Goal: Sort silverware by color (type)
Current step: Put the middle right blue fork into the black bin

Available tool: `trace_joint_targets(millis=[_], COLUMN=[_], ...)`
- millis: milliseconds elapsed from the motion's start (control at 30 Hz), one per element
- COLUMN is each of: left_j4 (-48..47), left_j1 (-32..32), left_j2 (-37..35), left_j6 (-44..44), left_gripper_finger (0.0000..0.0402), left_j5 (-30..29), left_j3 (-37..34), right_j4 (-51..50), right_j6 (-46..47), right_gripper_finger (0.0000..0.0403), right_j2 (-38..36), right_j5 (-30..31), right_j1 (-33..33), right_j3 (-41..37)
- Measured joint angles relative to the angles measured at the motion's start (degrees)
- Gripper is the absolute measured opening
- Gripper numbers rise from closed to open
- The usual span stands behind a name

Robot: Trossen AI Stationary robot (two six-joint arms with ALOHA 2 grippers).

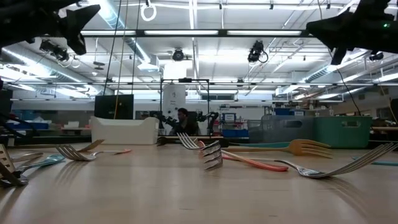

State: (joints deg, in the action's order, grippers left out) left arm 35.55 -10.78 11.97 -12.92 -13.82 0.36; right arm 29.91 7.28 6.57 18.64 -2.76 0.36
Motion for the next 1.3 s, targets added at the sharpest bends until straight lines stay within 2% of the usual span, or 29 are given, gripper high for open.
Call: trace_joint_targets(millis=[200,300,633,967,1300], left_j4=[0.8,-2.8,-24.1,-29.2,-31.5], left_j1=[0.2,1.1,8.4,16.9,20.8], left_j2=[0.0,0.0,4.4,14.9,26.9], left_j6=[4.3,4.7,3.6,3.5,4.6], left_gripper_finger=[0.0142,0.0142,0.0142,0.0141,0.0141], left_j5=[-12.1,-16.9,-16.8,-10.2,-7.9], left_j3=[0.1,1.3,12.7,18.8,25.8], right_j4=[-1.7,-1.8,-3.1,-9.6,-27.9], right_j6=[3.5,3.7,2.8,0.5,0.1], right_gripper_finger=[0.0052,0.0052,0.0052,0.0052,0.0052], right_j2=[9.7,15.5,32.1,45.4,58.5], right_j5=[1.6,3.1,4.2,2.1,-0.5], right_j1=[0.0,0.0,-0.1,-0.2,-1.5], right_j3=[0.8,2.6,10.7,21.7,35.1])
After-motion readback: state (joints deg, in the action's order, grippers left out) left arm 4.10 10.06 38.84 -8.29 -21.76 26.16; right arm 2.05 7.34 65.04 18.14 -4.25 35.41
